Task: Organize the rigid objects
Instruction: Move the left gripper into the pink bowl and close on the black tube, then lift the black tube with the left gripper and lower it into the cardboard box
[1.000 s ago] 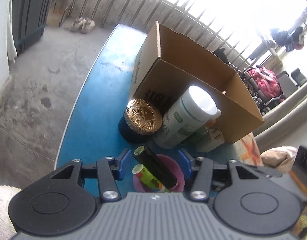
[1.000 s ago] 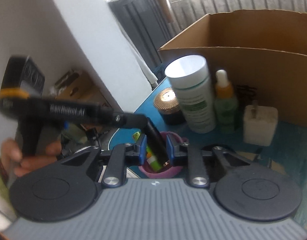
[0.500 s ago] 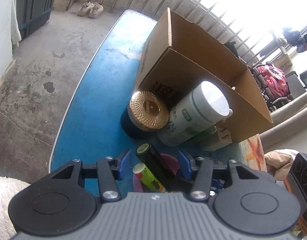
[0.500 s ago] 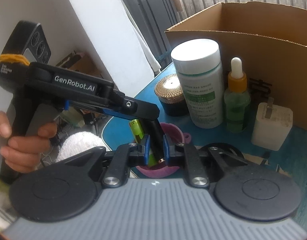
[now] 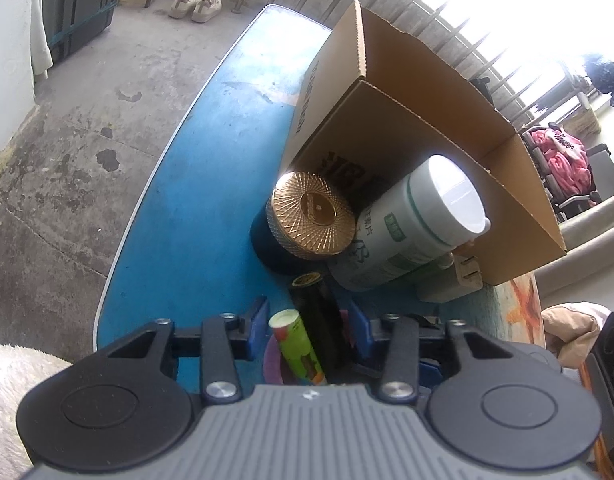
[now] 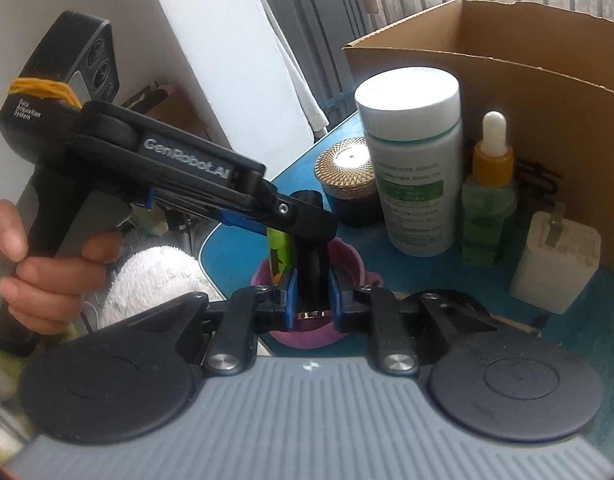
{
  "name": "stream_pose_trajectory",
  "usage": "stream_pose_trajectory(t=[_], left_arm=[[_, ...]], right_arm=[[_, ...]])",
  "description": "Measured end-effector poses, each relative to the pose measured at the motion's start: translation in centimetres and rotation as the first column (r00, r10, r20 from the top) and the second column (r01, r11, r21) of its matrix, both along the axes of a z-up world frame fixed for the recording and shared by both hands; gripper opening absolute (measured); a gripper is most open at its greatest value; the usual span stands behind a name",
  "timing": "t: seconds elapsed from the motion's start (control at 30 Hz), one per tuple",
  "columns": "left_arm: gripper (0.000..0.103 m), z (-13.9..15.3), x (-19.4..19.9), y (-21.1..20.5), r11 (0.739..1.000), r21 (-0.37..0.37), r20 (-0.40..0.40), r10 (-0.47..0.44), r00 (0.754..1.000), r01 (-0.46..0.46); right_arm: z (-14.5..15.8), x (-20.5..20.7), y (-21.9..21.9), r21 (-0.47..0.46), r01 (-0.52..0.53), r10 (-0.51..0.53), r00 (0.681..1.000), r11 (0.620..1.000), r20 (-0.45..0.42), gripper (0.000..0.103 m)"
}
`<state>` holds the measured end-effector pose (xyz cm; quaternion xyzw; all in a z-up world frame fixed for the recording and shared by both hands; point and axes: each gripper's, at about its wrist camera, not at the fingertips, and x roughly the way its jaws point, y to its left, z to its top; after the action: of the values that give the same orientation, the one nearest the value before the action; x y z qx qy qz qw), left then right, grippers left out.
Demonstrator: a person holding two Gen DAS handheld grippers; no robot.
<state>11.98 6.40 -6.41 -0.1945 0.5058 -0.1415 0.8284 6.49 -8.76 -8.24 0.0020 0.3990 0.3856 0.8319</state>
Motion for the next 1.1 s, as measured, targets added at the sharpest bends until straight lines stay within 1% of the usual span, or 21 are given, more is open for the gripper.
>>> stream_pose_trajectory(t=[0.13, 0.27, 0.37, 0.43, 0.47, 0.5, 0.67, 0.83, 0.9, 0.93, 1.1], left_arm=[[0.041, 0.0, 0.1, -0.2, 1.0, 0.013, 0.011, -0.002, 1.0, 0.002], [0.038, 0.0, 0.2, -0.3, 1.0, 0.03, 0.031, -0.007, 0.999, 0.006], [0.036, 0.1, 0.2, -0.4, 0.999, 0.028, 0.044, -0.016, 0.999, 0.015], [0.033, 0.3, 0.1, -0.4, 0.999, 0.027, 0.058, -0.022, 0.998, 0.021], [0.028, 0.4, 0.0, -0.5, 0.999, 0.026, 0.065, -0.026, 0.998, 0.024], [0.028, 0.4, -0.1, -0.5, 0.999, 0.024, 0.07, -0.03, 0.997, 0.028], [0.028, 0.8, -0.4, -0.8, 0.999, 0.021, 0.088, -0.044, 0.995, 0.042], [0.028, 1.1, -0.8, -1.1, 0.998, 0.019, 0.088, -0.058, 0.994, 0.056], [0.027, 1.5, -1.2, -1.1, 0.998, 0.021, 0.105, -0.059, 0.993, 0.057], [0.028, 1.8, -1.4, -1.1, 0.998, 0.021, 0.112, -0.059, 0.992, 0.057], [0.025, 3.5, -2.4, -1.0, 0.998, 0.021, 0.165, -0.056, 0.985, 0.053]], right_arm=[[-0.1, 0.0, 0.6, -0.016, -0.011, 0.011, 1.0, 1.0, -0.011, 0.02], [-0.2, -0.2, 0.8, -0.022, -0.012, 0.012, 1.0, 1.0, -0.009, 0.021], [0.0, -0.7, 0.9, -0.024, -0.009, 0.009, 1.0, 1.0, 0.005, 0.02], [0.0, -1.1, 1.0, -0.031, -0.005, 0.006, 1.0, 1.0, 0.024, 0.02], [0.0, -1.3, 1.1, -0.036, -0.003, 0.004, 0.999, 0.999, 0.037, 0.02], [0.0, -1.5, 1.2, -0.04, -0.004, 0.006, 0.999, 0.999, 0.048, 0.02], [0.0, -2.2, 1.6, -0.052, 0.0, 0.005, 0.994, 0.999, 0.105, 0.02], [1.4, -3.2, 1.2, -0.05, -0.002, 0.01, 0.987, 0.999, 0.159, 0.02], [1.7, -3.6, 1.2, -0.05, 0.001, 0.008, 0.985, 0.999, 0.175, 0.02], [2.3, -3.7, 0.3, -0.045, 0.003, 0.005, 0.984, 0.999, 0.18, 0.02], [3.6, -4.2, 0.2, -0.018, 0.012, -0.008, 0.978, 1.0, 0.21, 0.02]])
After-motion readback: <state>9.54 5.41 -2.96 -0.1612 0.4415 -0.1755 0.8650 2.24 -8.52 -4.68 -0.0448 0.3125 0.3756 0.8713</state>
